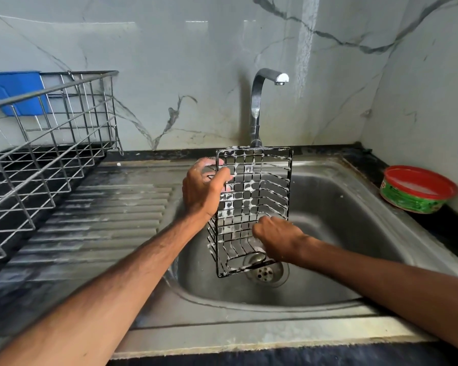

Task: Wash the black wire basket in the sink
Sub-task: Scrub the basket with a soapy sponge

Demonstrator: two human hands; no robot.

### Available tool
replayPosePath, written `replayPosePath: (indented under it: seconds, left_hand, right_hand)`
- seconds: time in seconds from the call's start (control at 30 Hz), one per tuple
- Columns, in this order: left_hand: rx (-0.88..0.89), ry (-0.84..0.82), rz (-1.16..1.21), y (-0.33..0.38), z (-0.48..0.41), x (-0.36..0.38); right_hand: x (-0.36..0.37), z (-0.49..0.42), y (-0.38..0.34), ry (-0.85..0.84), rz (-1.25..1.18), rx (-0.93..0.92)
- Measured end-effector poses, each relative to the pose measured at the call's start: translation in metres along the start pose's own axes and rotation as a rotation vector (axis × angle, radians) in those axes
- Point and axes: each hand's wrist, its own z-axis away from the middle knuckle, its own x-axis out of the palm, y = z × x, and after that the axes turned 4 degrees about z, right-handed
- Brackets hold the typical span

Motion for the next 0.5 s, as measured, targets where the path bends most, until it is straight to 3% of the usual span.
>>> replayPosePath:
  seconds: [0.3,0.5]
  left_hand:
    - [0.11,-0.002,-0.083,0.003,0.004,0.003]
    - [0.171,0.073,-0.069,0.005,0.002,-0.006]
  right_hand:
    - [0.004,-0.005,0.0,-0.008,0.112,-0.067]
    - [-0.012,0.0,-0.003,-0.094,0.027,-0.02]
